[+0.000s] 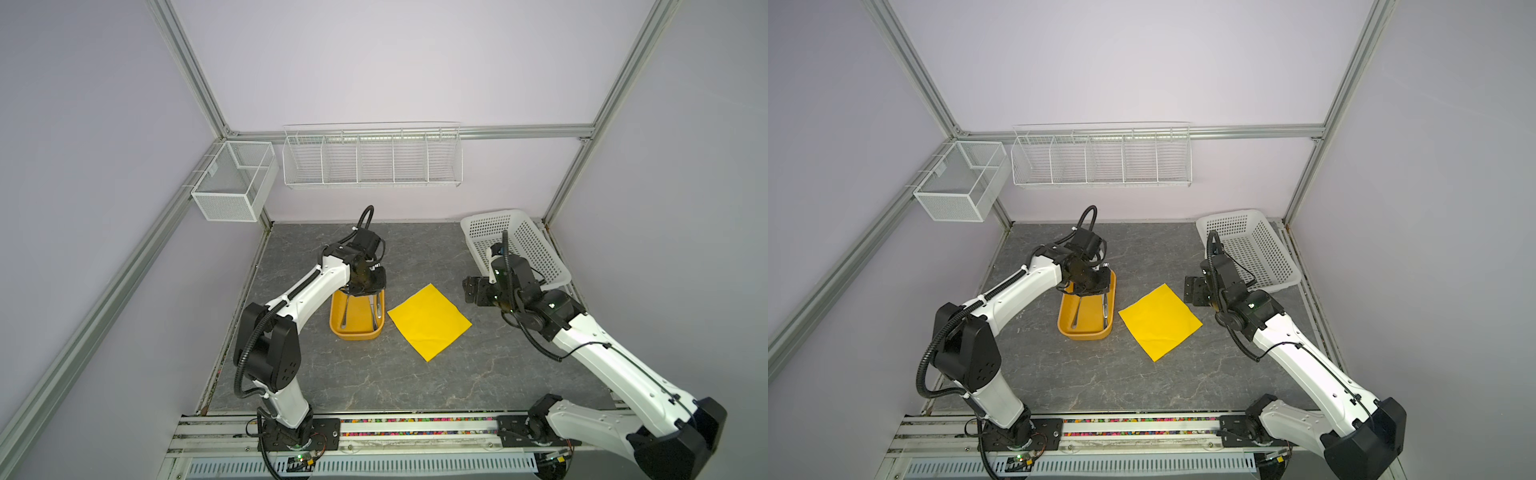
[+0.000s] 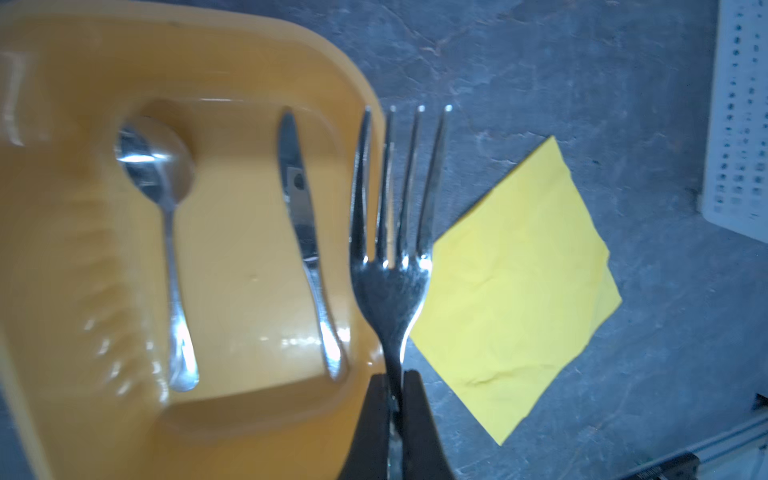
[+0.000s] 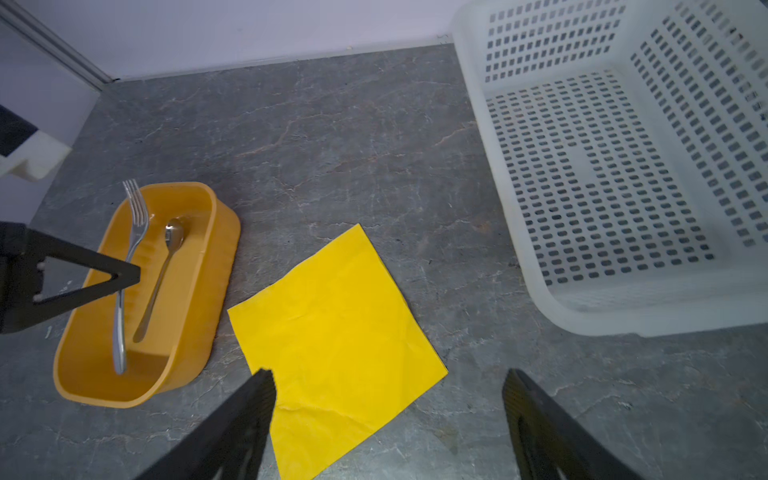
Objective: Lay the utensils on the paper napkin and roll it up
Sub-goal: 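Grasp the fork and lift it with the left gripper while the right gripper draws back, then carry the fork over the yellow napkin with the left gripper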
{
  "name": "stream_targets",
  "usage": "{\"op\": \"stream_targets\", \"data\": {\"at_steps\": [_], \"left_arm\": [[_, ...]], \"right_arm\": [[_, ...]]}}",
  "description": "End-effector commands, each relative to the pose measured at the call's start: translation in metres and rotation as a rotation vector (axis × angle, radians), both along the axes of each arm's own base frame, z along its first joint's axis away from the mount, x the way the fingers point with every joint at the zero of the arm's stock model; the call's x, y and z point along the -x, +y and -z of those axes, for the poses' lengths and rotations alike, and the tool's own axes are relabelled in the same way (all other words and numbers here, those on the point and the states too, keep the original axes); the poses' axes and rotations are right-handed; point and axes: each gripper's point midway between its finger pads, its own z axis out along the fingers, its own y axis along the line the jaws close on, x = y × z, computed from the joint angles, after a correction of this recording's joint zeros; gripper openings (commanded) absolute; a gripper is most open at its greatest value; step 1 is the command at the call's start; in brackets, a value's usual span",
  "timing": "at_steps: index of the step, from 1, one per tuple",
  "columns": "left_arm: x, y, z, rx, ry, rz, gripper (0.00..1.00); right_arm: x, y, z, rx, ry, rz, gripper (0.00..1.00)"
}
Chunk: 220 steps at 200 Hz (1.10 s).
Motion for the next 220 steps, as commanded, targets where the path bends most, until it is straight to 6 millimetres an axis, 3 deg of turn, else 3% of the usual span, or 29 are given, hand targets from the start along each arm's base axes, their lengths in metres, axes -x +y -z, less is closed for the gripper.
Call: {"op": "stream_targets", "data": {"at_steps": [1,48,81,220], "left_arm": [[0.008,-0.052,-0.007,0.100,0.011,0.050,0.02],[0.030,-0.128,0.031,0.094,0.085,0.157,0.03],[0.034,-0.151,0.061,0.078,0.142,0.159,0.02],[0.018,-0.174,0.096,0.068,0.178,0.168,0.05]], "right_arm": [[0.007,-0.005,0.007,-0.043,0.040,0.022,0.89],[0.011,-0.009,0.019,-0.080,0.073,0.075,0.89],[0.013,-0.011,0.030,-0.088,0.086,0.091,0.89],[0.022,-0.023,0.046,-0.077,0.096,0.120,0.89]]}}
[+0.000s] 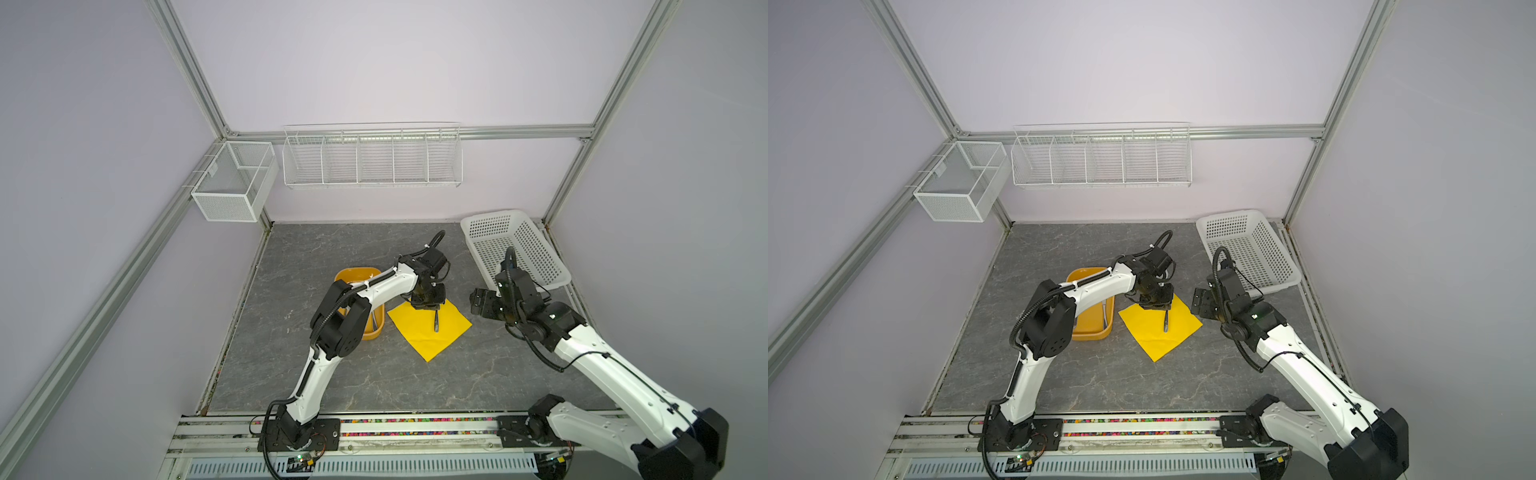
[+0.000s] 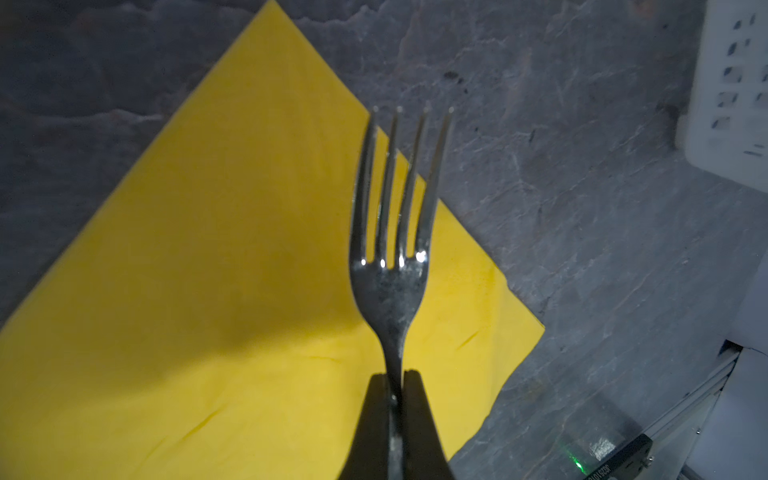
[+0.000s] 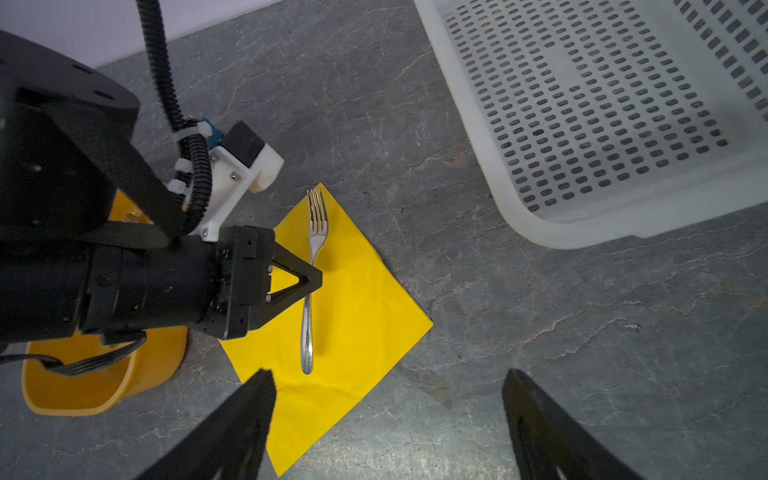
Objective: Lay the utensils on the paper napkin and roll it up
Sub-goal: 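Carry the fork over the yellow napkin with the left gripper, then lower the fork onto the napkin and open the left gripper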
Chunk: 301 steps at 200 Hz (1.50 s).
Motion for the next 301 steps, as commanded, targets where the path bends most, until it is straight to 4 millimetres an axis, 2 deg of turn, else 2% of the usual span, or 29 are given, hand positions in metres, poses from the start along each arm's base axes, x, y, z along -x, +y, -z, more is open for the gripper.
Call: {"op": "stream_targets", "data": {"at_steps": [1,55,129,180,228,301], "left_arm": [[-0.003,-0.003,0.002,0.000,0.013,-0.004,0.05],[-0.005,-0.005,0.010,-0.011,0.018,-0.006,0.05],[-0.003,-0.002,0.012,-0.014,0.026,-0.017,0.07],[0.001,0.001,0.022,-0.042,0.055,-0.015,0.10],[0.000,0.000,0.022,-0.028,0.052,-0.015,0.16],[-0.003,-0.005,0.015,-0.005,0.053,-0.048,0.13]], "right_arm": [[0.002,-0.003,0.001,-0.015,-0.008,0.018,0.89],[0.001,0.008,0.003,-0.050,0.016,-0.032,0.89],[0.001,0.011,0.008,-0.053,0.034,-0.038,0.89],[-0.001,0.015,0.010,-0.057,0.048,-0.045,0.89],[-0.001,0.015,0.011,-0.057,0.055,-0.047,0.89],[-0.001,0.014,0.009,-0.052,0.051,-0.045,0.89]]}}
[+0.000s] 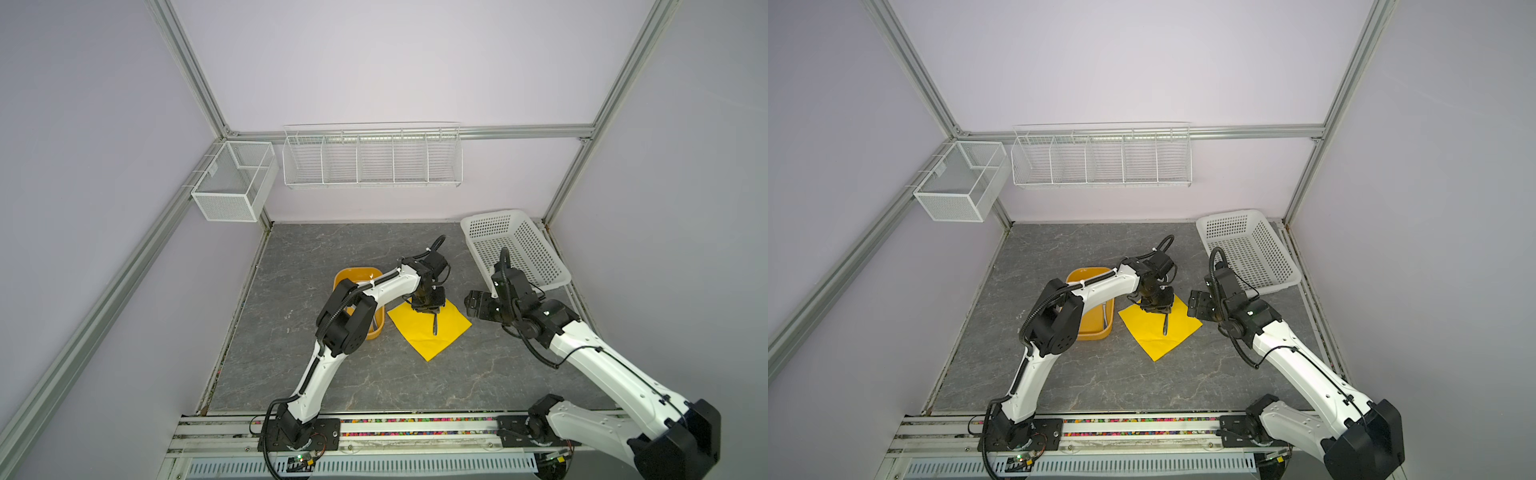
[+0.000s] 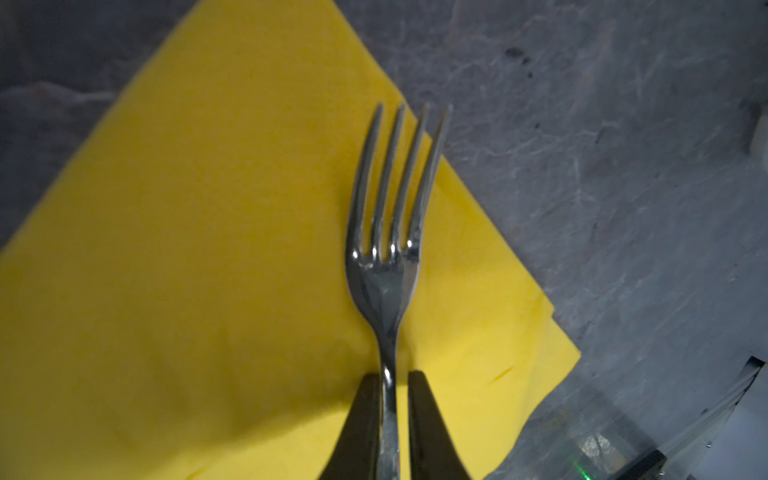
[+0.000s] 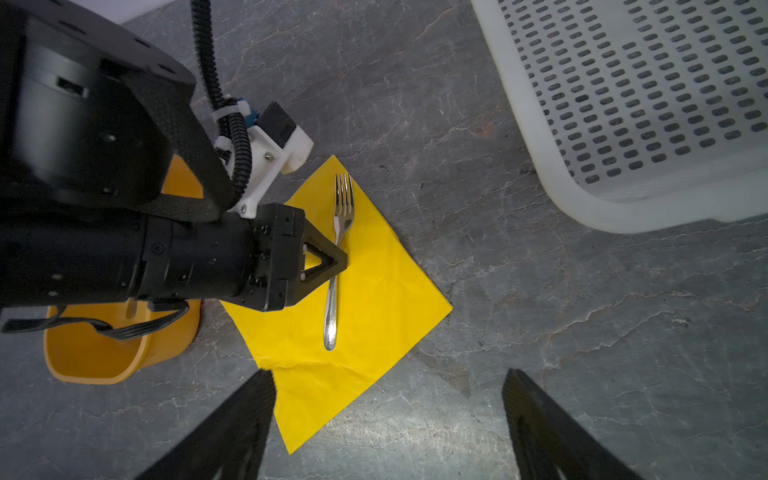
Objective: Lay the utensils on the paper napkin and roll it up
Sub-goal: 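Lower the fork onto the napkin and open the left gripper, then move the left gripper back over the yellow tray above the knife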
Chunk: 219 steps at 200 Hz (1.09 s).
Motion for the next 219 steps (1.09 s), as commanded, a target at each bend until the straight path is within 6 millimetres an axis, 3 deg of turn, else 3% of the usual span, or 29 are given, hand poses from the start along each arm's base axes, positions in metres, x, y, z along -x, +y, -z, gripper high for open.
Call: {"op": "stream_targets", "data": {"at_steps": [1,87,118,145,148,169,180,219], "left_arm": [[-0.004,-0.003,-0.003,0.015,0.012,-0.033,0.13],[-0.005,-0.007,-0.014,0.066,0.011,-0.084,0.17],[-0.010,0.000,-0.042,0.076,-0.067,-0.079,0.28],[-0.017,0.011,-0.087,0.111,-0.214,-0.074,0.36],[-0.018,0.013,-0.092,0.114,-0.234,-0.072,0.37],[-0.025,0.035,-0.113,0.071,-0.343,-0.093,0.44],[-0.029,0.050,-0.118,0.049,-0.374,-0.123,0.44],[-0.036,0.127,-0.126,0.051,-0.430,-0.276,0.46]], "right_arm": [[-0.003,0.000,-0.005,-0.015,-0.011,0.008,0.89],[0.000,-0.003,-0.004,-0.011,0.003,0.022,0.89],[0.000,0.002,-0.019,-0.050,-0.060,-0.012,0.89],[-0.001,0.014,-0.053,-0.143,-0.198,-0.078,0.89],[0.001,0.015,-0.045,-0.140,-0.189,-0.095,0.89],[0.003,0.019,-0.039,-0.126,-0.155,-0.124,0.89],[-0.001,0.026,-0.049,-0.135,-0.144,-0.147,0.89],[-0.010,0.047,-0.045,-0.179,-0.118,-0.155,0.89]]}}
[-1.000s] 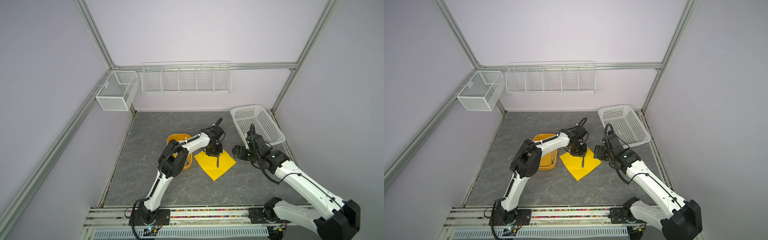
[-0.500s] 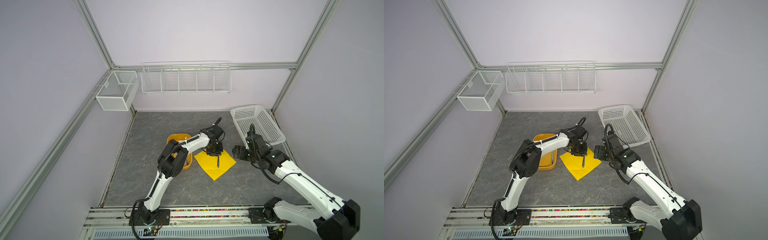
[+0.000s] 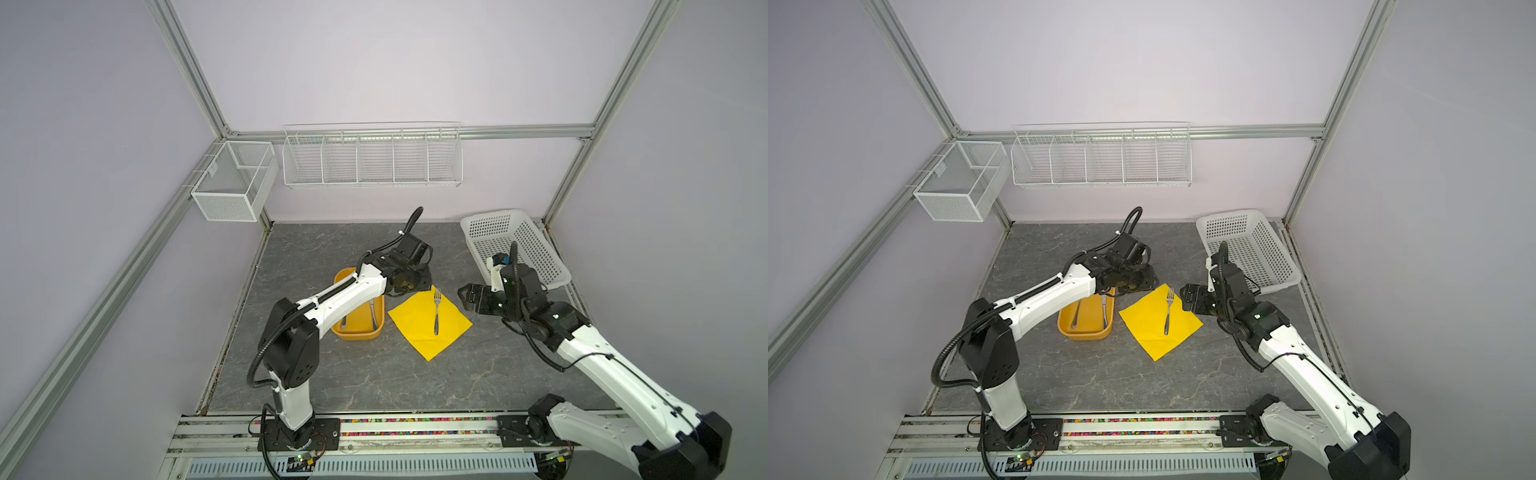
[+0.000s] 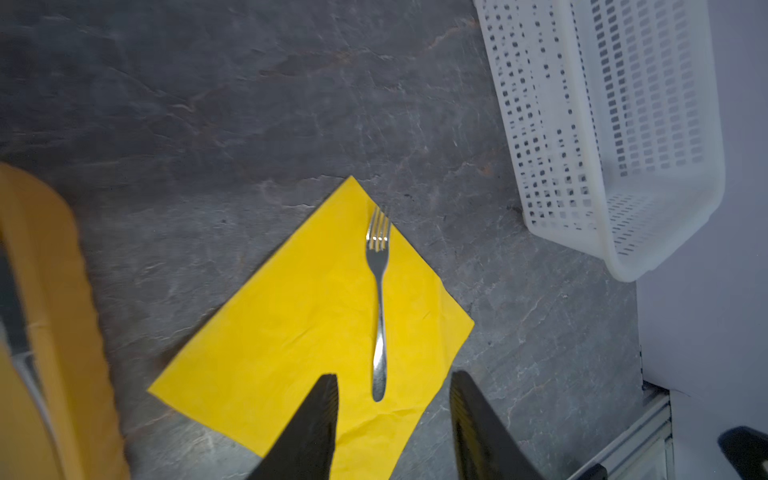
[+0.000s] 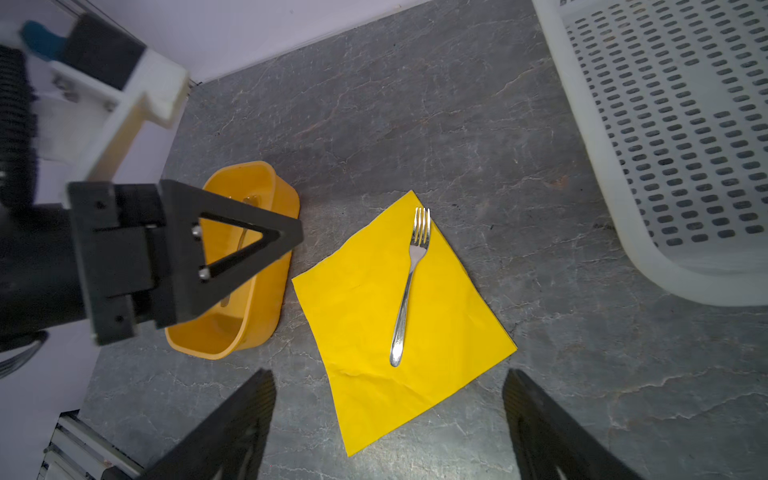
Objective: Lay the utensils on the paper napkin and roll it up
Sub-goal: 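Move the left gripper back over the yellow tray above the knife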
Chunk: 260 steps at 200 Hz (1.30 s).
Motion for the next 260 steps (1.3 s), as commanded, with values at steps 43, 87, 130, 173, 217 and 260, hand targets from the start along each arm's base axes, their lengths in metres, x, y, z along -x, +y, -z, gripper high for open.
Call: {"op": "stream_targets", "data": {"at_steps": [43,87,130,173,217,260], "left_arm": [[-0.011,0.144,0.024,-0.072,-0.051,-0.303,0.62],[-0.006,0.168,0.032,-0.109,0.006,-0.296,0.95],[-0.006,0.180,0.045,-0.208,0.069,-0.323,0.99],[0.002,0.180,0.076,-0.316,0.211,-0.251,0.90],[0.001,0.176,0.093,-0.374,0.304,-0.192,0.61],[-0.004,0.160,0.112,-0.360,0.388,-0.141,0.51]], "right_arm": [[-0.009,0.036,-0.006,-0.011,-0.006,-0.038,0.89],[-0.008,0.053,-0.003,0.000,0.023,-0.059,0.89],[-0.010,0.070,-0.001,-0.009,0.007,-0.080,0.89],[-0.009,0.084,0.002,-0.011,-0.002,-0.109,0.89],[-0.011,0.079,0.007,0.011,0.006,-0.073,0.89],[-0.012,0.070,0.003,0.045,-0.016,-0.053,0.89]]}}
